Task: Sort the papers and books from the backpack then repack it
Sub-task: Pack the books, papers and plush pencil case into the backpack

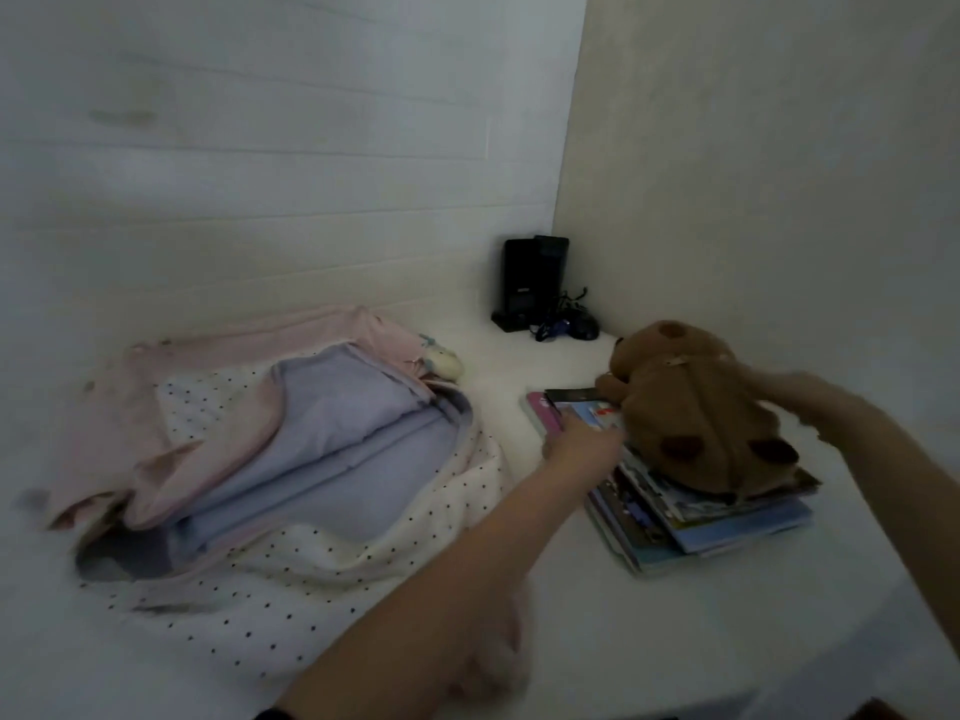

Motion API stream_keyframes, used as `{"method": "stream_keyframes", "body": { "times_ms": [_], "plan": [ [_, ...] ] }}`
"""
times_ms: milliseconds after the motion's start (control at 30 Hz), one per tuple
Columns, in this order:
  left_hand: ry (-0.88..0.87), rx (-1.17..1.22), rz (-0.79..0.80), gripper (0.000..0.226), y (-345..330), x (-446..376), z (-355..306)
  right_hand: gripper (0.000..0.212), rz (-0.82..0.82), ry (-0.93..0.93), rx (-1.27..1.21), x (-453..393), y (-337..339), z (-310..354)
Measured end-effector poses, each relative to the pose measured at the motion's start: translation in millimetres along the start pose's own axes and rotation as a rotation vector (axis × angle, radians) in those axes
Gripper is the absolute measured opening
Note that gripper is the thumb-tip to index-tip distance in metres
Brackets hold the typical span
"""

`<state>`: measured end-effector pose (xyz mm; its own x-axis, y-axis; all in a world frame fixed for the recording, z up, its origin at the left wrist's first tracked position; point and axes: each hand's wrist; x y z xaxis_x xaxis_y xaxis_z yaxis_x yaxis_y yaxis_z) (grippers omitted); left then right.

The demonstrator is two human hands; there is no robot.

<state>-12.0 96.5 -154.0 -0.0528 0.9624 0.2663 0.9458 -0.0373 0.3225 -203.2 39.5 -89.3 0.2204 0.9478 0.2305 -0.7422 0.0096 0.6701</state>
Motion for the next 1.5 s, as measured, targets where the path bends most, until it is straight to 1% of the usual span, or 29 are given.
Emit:
{"method": "stream_keyframes", "body": {
  "times_ms": [33,67,133,200,267,300,333,367,400,433,467,500,533,567,667,700,733,767,800,833,867,933,1000,1100,1200,1267,1333,1400,1500],
  "plan": [
    [0.039,-0.035,-0.041,0.067,-12,-6,0,0.088,0.126,-0.026,-0.019,-4,-1,-9],
    [0.057,-0.037,-0.094,0.075,-19,-9,0,0.092,0.214,-0.027,-0.066,-9,-2,-16],
    [0.041,0.087,-0.231,0.071,-23,-14,2,0.09,0.278,0.05,-0.209,-23,-5,-25],
    [0.091,0.288,-0.31,0.064,-14,-15,1,0.084,0.26,0.083,-0.28,-26,-12,-25],
    [0.163,0.47,-0.331,0.073,-4,-22,-2,0.072,0.32,0.087,-0.34,-24,-22,-25],
    [0.197,0.541,-0.299,0.077,1,-27,-3,0.075,0.366,0.085,-0.319,-22,-26,-23],
    [0.202,0.603,-0.266,0.075,3,-34,-3,0.079,0.395,0.063,-0.282,-24,-30,-22],
    [0.2,0.627,-0.258,0.066,6,-45,-1,0.079,0.407,0.044,-0.242,-24,-31,-19],
    [0.195,0.629,-0.25,0.057,10,-51,-2,0.074,0.424,0.038,-0.214,-22,-32,-16],
    [0.197,0.596,-0.215,0.059,15,-44,-8,0.072,0.412,0.037,-0.196,-19,-31,-14],
    [0.196,0.588,-0.182,0.066,21,-42,-12,0.078,0.392,0.035,-0.182,-20,-30,-13],
    [0.177,0.55,-0.156,0.065,26,-39,-17,0.091,0.384,0.028,-0.177,-22,-28,-13],
    [0.148,0.521,-0.131,0.055,29,-37,-21,0.103,0.389,0.024,-0.18,-26,-27,-16],
    [0.143,0.505,-0.099,0.052,31,-36,-24,0.11,0.391,0.017,-0.19,-28,-25,-18],
    [0.194,0.472,-0.005,0.041,31,-36,-28,0.108,0.391,0.022,-0.232,-29,-24,-26],
    [0.191,0.405,0.016,0.048,28,-42,-24,0.107,0.384,0.027,-0.243,-25,-25,-27],
    [0.182,0.315,0.021,0.061,25,-49,-18,0.108,0.373,0.027,-0.254,-26,-27,-28],
    [0.176,0.218,-0.023,0.079,21,-57,-10,0.108,0.358,0.025,-0.256,-24,-29,-29],
    [0.163,0.155,-0.087,0.095,17,-62,-4,0.106,0.344,0.022,-0.259,-23,-30,-30],
    [0.121,0.131,-0.133,0.104,15,-57,-1,0.101,0.336,0.012,-0.273,-22,-30,-31],
    [0.048,0.175,-0.132,0.102,13,-52,0,0.095,0.335,0.009,-0.307,-22,-29,-33],
    [-0.078,0.335,-0.056,0.078,11,-47,1,0.085,0.344,0.017,-0.384,-18,-27,-36],
    [-0.118,0.42,-0.018,0.068,11,-48,2,0.083,0.338,0.021,-0.431,-15,-27,-38],
    [-0.056,0.534,-0.02,0.08,11,-39,0,0.077,0.311,0.006,-0.436,-11,-32,-36],
    [-0.033,0.668,-0.064,0.106,8,-38,5,0.078,0.294,-0.018,-0.422,-9,-37,-31],
    [-0.107,0.611,-0.082,0.119,9,-40,3,0.073,0.308,-0.028,-0.431,-6,-37,-28],
    [-0.183,0.559,-0.042,0.127,11,-41,-2,0.067,0.338,-0.04,-0.451,-3,-36,-29],
    [-0.267,0.536,-0.007,0.124,13,-42,-4,0.064,0.357,-0.04,-0.491,-1,-35,-31],
    [-0.415,0.517,0.016,0.112,10,-41,-2,0.072,0.365,-0.02,-0.534,-2,-32,-36]
  ]
}}
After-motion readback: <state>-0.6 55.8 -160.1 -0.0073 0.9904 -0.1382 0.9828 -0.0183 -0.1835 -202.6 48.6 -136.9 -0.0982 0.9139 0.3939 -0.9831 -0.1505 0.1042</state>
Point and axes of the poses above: each hand's wrist, its own x-axis away from the middle knuckle, its own y-axis out of the back of the hand, z = x × y
